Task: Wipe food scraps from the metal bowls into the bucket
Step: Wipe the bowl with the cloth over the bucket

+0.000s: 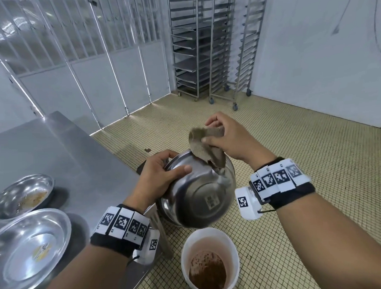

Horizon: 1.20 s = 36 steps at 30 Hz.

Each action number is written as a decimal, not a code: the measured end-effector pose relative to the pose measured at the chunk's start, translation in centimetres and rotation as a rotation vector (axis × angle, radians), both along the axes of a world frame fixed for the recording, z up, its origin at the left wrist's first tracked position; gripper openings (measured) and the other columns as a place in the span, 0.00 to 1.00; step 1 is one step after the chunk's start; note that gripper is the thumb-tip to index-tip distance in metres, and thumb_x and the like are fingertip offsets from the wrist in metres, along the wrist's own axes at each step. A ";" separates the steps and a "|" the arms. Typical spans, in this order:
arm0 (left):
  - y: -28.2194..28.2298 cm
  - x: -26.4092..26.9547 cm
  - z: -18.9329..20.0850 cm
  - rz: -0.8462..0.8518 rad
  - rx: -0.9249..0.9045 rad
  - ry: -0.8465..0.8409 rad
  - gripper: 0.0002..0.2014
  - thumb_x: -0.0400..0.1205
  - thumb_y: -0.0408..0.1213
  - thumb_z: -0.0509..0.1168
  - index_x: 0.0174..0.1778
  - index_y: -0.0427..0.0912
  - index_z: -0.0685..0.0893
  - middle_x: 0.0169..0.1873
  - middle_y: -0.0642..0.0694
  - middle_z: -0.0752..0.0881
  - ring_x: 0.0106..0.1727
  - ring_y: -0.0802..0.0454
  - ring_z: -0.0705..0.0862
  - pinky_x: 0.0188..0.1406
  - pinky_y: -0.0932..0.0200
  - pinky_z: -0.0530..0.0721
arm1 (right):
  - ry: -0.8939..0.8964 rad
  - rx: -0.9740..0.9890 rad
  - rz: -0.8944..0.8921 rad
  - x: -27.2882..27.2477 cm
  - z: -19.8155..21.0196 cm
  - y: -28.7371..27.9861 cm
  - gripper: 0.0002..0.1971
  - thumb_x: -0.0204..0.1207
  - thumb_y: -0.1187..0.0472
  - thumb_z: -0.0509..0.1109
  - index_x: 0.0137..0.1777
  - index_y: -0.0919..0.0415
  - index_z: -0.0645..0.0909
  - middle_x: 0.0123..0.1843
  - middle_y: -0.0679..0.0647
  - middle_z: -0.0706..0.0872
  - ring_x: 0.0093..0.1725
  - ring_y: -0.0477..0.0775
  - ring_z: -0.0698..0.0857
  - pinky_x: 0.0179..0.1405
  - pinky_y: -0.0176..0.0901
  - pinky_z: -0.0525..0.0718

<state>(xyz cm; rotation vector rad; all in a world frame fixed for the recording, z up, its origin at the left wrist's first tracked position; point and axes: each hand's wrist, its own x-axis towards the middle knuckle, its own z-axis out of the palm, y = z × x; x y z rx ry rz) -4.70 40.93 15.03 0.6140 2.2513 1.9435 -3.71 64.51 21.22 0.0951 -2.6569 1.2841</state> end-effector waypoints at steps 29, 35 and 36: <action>0.0 -0.4 -0.1 0.009 0.045 0.030 0.05 0.75 0.47 0.78 0.43 0.53 0.92 0.39 0.39 0.94 0.38 0.38 0.93 0.36 0.47 0.90 | -0.117 0.249 0.172 1.3 -1.1 -0.4 0.15 0.84 0.44 0.66 0.67 0.44 0.85 0.77 0.50 0.78 0.78 0.55 0.72 0.75 0.56 0.71; -0.6 -0.6 0.7 0.110 0.064 0.099 0.11 0.81 0.47 0.70 0.43 0.43 0.91 0.31 0.48 0.92 0.30 0.53 0.88 0.28 0.62 0.85 | -0.083 -0.251 0.103 2.1 -3.1 0.1 0.14 0.88 0.49 0.66 0.50 0.56 0.89 0.46 0.46 0.92 0.48 0.49 0.90 0.49 0.41 0.84; -0.8 -0.8 0.6 0.128 0.080 0.093 0.11 0.81 0.47 0.69 0.43 0.43 0.91 0.31 0.48 0.91 0.29 0.52 0.88 0.28 0.61 0.85 | -0.089 -0.335 0.106 2.4 -3.4 0.2 0.13 0.89 0.54 0.65 0.50 0.54 0.90 0.46 0.41 0.93 0.50 0.42 0.90 0.50 0.33 0.83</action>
